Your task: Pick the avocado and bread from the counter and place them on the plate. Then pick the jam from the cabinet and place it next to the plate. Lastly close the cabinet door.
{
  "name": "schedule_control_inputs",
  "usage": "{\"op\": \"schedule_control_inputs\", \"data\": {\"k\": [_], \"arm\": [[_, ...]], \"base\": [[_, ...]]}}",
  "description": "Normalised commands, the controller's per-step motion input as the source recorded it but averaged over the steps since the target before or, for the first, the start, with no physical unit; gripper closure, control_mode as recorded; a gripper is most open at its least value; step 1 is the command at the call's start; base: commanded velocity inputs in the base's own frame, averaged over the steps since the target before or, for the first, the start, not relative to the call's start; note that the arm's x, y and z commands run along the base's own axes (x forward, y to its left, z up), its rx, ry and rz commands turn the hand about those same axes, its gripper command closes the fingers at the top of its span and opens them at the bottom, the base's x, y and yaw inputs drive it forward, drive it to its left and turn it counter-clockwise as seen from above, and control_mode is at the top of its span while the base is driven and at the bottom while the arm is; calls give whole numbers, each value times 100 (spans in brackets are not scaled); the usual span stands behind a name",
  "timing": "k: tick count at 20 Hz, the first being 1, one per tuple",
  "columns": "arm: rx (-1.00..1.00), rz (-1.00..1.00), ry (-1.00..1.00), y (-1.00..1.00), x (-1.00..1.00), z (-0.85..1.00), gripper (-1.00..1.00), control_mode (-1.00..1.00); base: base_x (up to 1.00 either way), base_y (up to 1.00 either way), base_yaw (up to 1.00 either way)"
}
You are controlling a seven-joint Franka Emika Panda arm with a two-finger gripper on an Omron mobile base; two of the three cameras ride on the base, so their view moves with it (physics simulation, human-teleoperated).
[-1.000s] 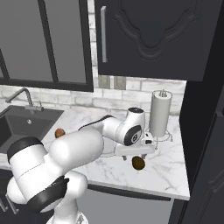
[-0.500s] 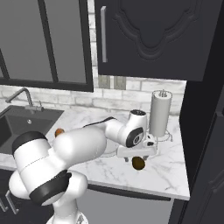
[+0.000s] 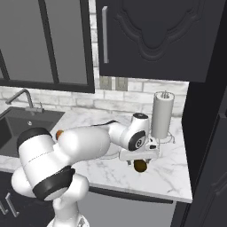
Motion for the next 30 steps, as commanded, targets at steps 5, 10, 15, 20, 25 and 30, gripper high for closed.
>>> {"op": "schedule_control_inputs", "data": {"k": [5, 10, 15, 20, 25, 30], "arm": [[0, 0, 0, -9, 6, -9, -100, -100], [0, 0, 0, -6, 3, -10, -100, -100], [0, 0, 0, -1, 7, -14, -100, -100], [0, 0, 0, 0, 8, -20, -100, -100], [0, 0, 0, 0, 10, -29, -100, -100], [0, 0, 0, 0, 9, -30, -100, -100]], "base": [[0, 0, 0], [0, 0, 0], [0, 0, 0], [0, 0, 0], [0, 0, 0], [0, 0, 0]]}}
